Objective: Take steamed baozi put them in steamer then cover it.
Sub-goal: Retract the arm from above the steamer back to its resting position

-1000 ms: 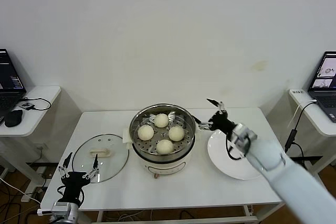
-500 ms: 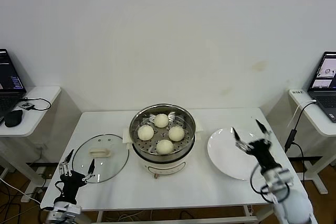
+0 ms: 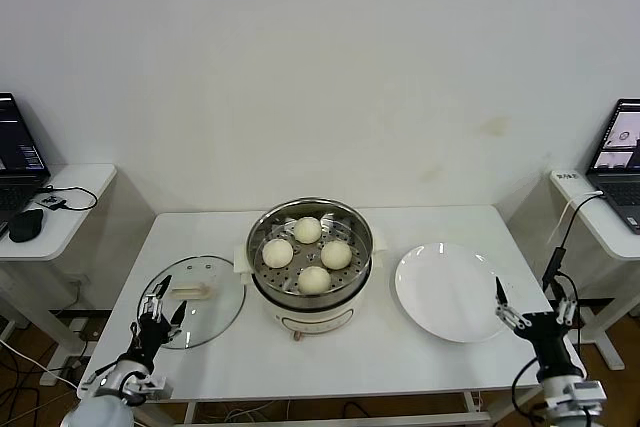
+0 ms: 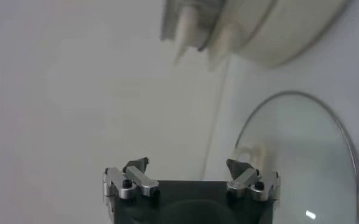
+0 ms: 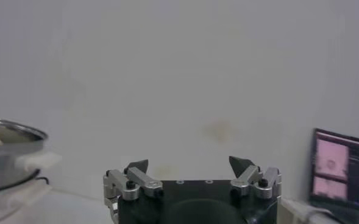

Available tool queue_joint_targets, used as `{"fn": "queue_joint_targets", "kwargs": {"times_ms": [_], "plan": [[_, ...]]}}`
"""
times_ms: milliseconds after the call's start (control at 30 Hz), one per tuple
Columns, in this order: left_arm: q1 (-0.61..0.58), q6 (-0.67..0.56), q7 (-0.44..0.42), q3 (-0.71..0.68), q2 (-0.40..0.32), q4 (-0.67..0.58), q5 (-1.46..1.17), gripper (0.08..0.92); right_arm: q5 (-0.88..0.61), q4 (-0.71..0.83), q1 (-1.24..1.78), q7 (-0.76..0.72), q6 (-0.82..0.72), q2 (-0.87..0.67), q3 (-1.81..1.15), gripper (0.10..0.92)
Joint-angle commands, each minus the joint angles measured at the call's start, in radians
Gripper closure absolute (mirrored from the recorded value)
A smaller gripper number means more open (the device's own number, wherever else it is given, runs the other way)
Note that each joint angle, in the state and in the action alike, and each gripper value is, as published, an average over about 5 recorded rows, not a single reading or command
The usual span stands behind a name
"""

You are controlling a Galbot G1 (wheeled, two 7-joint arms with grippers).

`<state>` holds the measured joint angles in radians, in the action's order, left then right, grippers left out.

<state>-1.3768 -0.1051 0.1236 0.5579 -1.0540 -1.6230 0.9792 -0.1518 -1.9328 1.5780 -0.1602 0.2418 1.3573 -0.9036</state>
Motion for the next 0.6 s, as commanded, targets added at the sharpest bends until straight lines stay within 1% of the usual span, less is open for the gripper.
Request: {"fn": "queue_joint_targets", "kwargs": {"times_ms": [33, 200, 600], "plan": [[0.19, 0.002, -0.013, -0.064, 0.035, 0.202, 0.162, 0.177, 0.009, -0.001, 0.053, -0.001, 0.022, 0.054, -0.065, 0.203], [0.221, 0.002, -0.015, -0.077, 0.032, 0.241, 0.166, 0.177, 0.008, 0.006, 0.053, -0.003, 0.022, 0.054, -0.067, 0.202], [0.27, 0.002, -0.018, -0.097, 0.012, 0.288, 0.177, 0.177, 0.008, 0.036, 0.049, -0.008, 0.029, 0.055, -0.064, 0.203]]}}
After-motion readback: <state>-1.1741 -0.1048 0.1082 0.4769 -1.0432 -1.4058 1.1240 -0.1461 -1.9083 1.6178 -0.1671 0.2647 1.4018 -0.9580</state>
